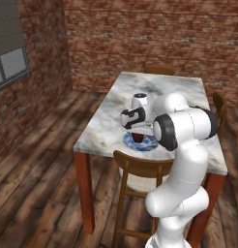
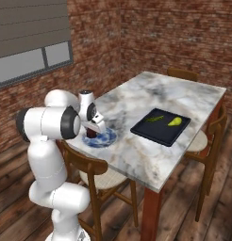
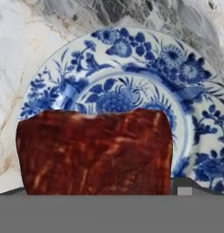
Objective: Create a steak meal by picking up the steak and asparagus from the tray and placing them on the plate. Leave the pear on the tray.
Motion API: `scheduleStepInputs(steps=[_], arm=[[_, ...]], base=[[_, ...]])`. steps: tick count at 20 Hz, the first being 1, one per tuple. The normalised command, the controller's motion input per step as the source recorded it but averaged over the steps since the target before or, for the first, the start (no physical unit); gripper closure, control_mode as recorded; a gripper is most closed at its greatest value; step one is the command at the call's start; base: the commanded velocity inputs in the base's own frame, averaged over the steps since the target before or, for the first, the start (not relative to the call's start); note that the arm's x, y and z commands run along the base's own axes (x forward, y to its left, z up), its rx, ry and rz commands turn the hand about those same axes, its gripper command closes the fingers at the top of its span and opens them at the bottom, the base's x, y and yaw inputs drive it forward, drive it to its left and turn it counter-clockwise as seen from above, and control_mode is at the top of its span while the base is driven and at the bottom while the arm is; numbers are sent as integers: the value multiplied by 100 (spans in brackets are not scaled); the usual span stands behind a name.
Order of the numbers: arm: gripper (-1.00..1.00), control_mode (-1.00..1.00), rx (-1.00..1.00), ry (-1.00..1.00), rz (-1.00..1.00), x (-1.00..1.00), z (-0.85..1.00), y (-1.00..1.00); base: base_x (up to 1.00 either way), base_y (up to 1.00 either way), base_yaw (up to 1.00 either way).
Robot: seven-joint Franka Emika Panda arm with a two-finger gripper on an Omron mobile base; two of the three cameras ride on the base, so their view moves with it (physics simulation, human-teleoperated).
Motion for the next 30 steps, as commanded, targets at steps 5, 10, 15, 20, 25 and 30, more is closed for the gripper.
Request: scheduleStepInputs(steps=[5,10,15,20,25,30], arm=[[100,-100,0,2,0,26,-30,0],[-100,-100,0,0,0,30,-21,-4],[-100,-100,0,0,0,8,-2,-8],[-100,-100,1,0,0,0,0,-12],[-100,-100,2,-1,0,-16,5,-13],[-100,-100,0,-2,0,-33,30,-2]], base=[[0,0,0],[0,0,0],[0,0,0],[0,0,0],[0,0,0],[0,0,0]])
